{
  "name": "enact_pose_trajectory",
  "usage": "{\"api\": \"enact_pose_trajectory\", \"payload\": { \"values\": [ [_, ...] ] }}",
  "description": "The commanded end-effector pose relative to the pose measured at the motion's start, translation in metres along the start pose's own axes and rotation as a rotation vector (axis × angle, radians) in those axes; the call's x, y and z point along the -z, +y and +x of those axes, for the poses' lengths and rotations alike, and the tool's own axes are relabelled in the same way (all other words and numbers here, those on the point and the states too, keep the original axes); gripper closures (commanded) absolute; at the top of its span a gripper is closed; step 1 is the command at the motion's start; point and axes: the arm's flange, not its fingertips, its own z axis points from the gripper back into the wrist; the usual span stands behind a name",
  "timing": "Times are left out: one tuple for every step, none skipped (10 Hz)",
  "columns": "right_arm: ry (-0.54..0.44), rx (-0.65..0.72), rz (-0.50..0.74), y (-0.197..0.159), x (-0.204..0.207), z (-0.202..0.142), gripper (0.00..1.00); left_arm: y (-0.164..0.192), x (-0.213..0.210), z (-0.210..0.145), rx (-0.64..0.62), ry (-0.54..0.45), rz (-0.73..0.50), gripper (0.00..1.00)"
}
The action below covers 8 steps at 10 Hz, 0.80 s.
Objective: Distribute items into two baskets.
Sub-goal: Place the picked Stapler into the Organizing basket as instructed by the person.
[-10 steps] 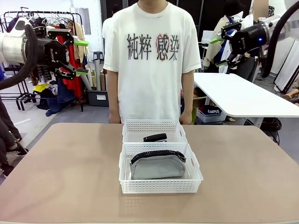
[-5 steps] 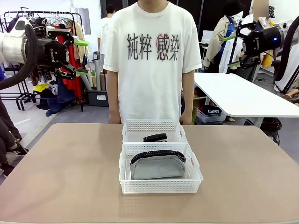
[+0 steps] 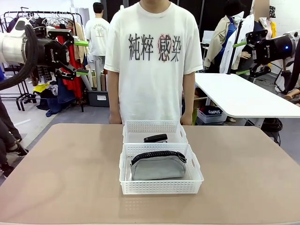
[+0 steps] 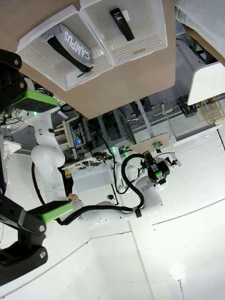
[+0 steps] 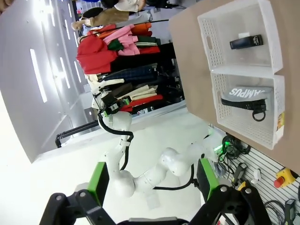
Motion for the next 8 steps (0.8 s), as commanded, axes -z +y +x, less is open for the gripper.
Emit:
{"api": "enact_pose_trajectory", "payload": {
  "values": [
    [0.010,-0.061,0.087,-0.012,0.011,-0.011,0.00,-0.002,-0.001,-0.001,0.002,0.000,-0.014,0.00],
    [0.031,-0.080,0.092,-0.013,0.016,-0.012,0.00,-0.002,-0.001,-0.001,0.002,0.000,-0.014,0.00],
    [0.022,-0.085,0.093,-0.019,0.021,-0.013,0.00,-0.002,-0.001,-0.001,0.002,0.000,-0.014,0.00],
    [0.021,-0.076,0.094,-0.022,0.025,-0.012,0.00,-0.002,-0.001,-0.001,0.002,0.000,-0.014,0.00],
    [0.030,-0.109,0.095,-0.023,0.032,-0.011,0.00,-0.002,-0.001,-0.001,0.002,0.000,-0.014,0.00],
    [0.034,-0.146,0.099,-0.023,0.038,-0.013,0.00,-0.002,-0.001,-0.001,0.002,0.000,-0.014,0.00],
    [0.024,-0.168,0.101,-0.020,0.041,-0.014,0.00,-0.002,-0.001,-0.001,0.002,0.000,-0.014,0.00],
    [0.006,-0.191,0.123,-0.022,0.045,-0.013,0.00,-0.002,-0.001,-0.001,0.002,0.000,-0.014,0.00]
  ]
}}
